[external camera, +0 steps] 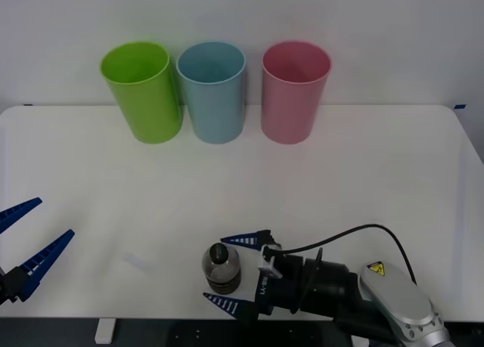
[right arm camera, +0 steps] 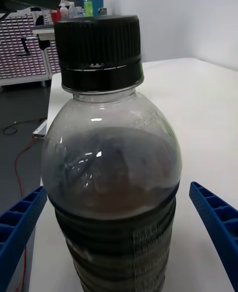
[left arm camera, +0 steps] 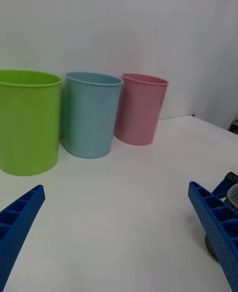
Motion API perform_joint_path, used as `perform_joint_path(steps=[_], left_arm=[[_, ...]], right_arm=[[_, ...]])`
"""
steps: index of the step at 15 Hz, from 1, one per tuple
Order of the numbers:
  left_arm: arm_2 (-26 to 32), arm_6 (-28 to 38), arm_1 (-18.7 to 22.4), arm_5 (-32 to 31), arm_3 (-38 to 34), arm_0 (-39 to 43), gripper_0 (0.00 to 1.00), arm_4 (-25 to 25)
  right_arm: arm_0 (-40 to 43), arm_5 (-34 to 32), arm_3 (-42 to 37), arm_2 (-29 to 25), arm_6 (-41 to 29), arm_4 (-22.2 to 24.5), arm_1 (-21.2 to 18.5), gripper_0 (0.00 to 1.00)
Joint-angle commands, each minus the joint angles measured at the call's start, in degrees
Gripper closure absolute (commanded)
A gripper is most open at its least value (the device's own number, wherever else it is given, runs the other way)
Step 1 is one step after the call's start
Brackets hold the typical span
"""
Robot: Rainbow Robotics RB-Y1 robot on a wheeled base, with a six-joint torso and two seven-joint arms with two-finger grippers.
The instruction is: Grasp the object on the table and drop it into the matching bin: aluminum can to the light blue bin, PET bottle to the pink bin.
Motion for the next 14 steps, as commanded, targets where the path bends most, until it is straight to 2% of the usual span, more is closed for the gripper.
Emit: perform_joint_path(steps=[1,5,6,7,8,9,14], left_arm=[[0.0,0.0,0.0,0.0,0.0,0.0,0.00,0.0],[0.0,0.0,0.0,0.0,0.0,0.0,0.00,0.0],[0.0,0.0,0.0,0.0,0.0,0.0,0.00,0.0],[0.0,0.0,0.0,0.0,0.0,0.0,0.00,0.0],[0.0,0.0,0.0,0.0,0.0,0.0,0.00,0.0],[0.0,0.0,0.0,0.0,0.0,0.0,0.00,0.0],[0.0,0.0,0.0,0.0,0.0,0.0,0.00,0.0]], right_arm=[[0.0,2.8,0.0,1.5,0.2,0.1,0.3,0.00],[0.1,3.3,0.0,1.5,0.4,0.1,0.3,0.00],[0.1,3.3,0.0,1.5,0.5,0.1,0.3,0.13],[0.1,3.3,0.0,1.5,0.4,0.1,0.3,0.82],[0.1,3.3,0.0,1.5,0.4,0.1,0.3,0.96],[0.1,3.3,0.0,1.5,0.3,0.1,0.3,1.00],[0.2,3.5,0.0,1.5,0.0,-0.1,0.3,1.00]])
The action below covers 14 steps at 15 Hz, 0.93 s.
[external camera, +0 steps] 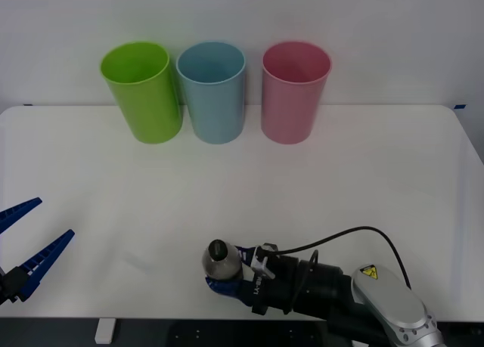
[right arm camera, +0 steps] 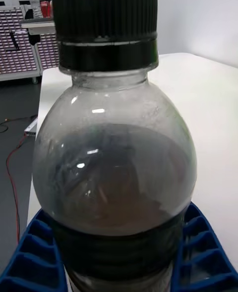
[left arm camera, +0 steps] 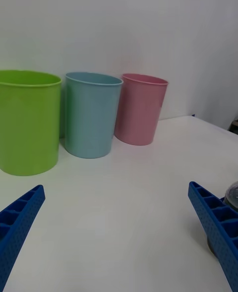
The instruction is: Grasp the object on the table and drop it into the matching bin: aluminum can to the light blue bin, PET bottle to the pink bin.
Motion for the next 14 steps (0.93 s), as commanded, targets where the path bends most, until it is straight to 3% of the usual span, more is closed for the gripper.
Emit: perform_joint_path(steps=[1,8,14], left_arm=[[0.0,0.0,0.0,0.0,0.0,0.0,0.00,0.0],[0.0,0.0,0.0,0.0,0.0,0.0,0.00,0.0],[0.0,0.0,0.0,0.0,0.0,0.0,0.00,0.0]], right_arm=[[-0.1,-0.1,0.0,-0.1,0.0,-0.2,0.0,1.00],[0.5,-0.9,-2.1,-1.4,-1.8,-1.8,-0.6,1.00],[3.4,-0.1,-10.3,-5.8,-9.5,-1.8,-2.7,1.00]])
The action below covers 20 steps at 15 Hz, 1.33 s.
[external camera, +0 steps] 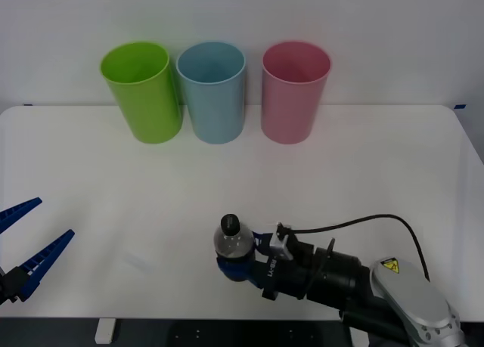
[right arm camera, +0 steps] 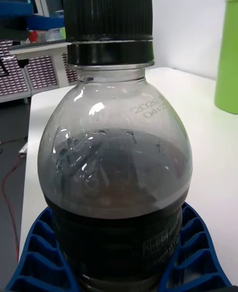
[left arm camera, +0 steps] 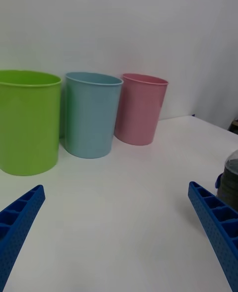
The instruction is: Grasp the object on the table and drop it into the matching bin: aluminum can to the light blue bin, PET bottle to the pink bin.
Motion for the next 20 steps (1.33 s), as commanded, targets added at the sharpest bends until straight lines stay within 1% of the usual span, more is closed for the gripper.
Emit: perform_joint_path(steps=[1,6,10,13,15,17,20], left_arm=[[0.0,0.0,0.0,0.0,0.0,0.0,0.00,0.0],[0.0,0.0,0.0,0.0,0.0,0.0,0.00,0.0],[0.0,0.0,0.0,0.0,0.0,0.0,0.00,0.0],[0.0,0.0,0.0,0.0,0.0,0.0,0.00,0.0],[0.0,0.0,0.0,0.0,0.0,0.0,0.00,0.0],[0.0,0.0,0.0,0.0,0.0,0.0,0.00,0.0],[0.0,0.0,0.0,0.0,0.0,0.0,0.00,0.0]], right_arm=[[1.4,0.2,-3.7,-2.4,-3.8,0.1,-0.5,1.00],[3.4,0.5,-11.9,-6.1,-12.7,0.1,-2.0,1.00],[4.0,1.3,-16.7,-10.8,-18.8,0.0,-3.4,1.00],[3.8,6.0,-20.5,-13.0,-23.1,-0.2,-4.4,1.00],[3.7,9.7,-23.2,-14.0,-25.7,-1.5,-5.5,1.00],[2.7,10.7,-24.2,-15.9,-28.8,-2.4,-6.0,1.00],[-0.3,11.4,-24.1,-18.5,-32.6,-2.4,-6.9,1.00]])
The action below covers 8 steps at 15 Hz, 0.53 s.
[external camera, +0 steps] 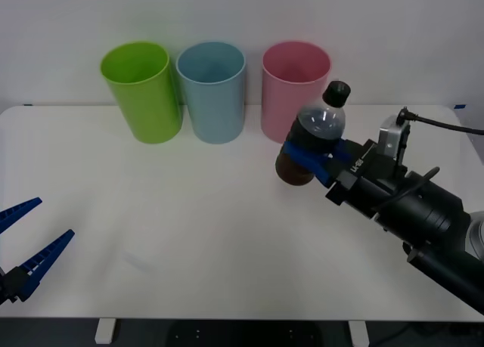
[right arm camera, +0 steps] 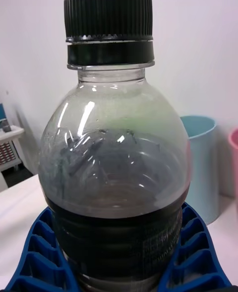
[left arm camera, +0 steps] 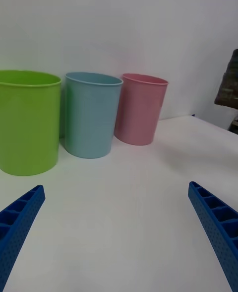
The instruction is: Grasp the object on the table and drop it into the matching bin: aluminum can to the light blue bin, PET bottle to the pink bin.
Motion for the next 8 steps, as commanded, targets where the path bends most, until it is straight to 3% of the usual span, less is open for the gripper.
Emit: perform_joint_path(steps=[1,5,8], left_arm=[[0.0,0.0,0.0,0.0,0.0,0.0,0.00,0.0],[0.0,0.0,0.0,0.0,0.0,0.0,0.00,0.0],[0.0,0.0,0.0,0.0,0.0,0.0,0.00,0.0]], right_arm=[[-2.8,1.4,0.0,-1.4,-3.5,0.0,-1.6,1.00],[-8.3,2.4,1.0,-3.2,-10.1,-0.1,-5.2,1.00],[-14.5,1.4,6.7,-3.3,-9.7,-1.0,-7.4,1.00]])
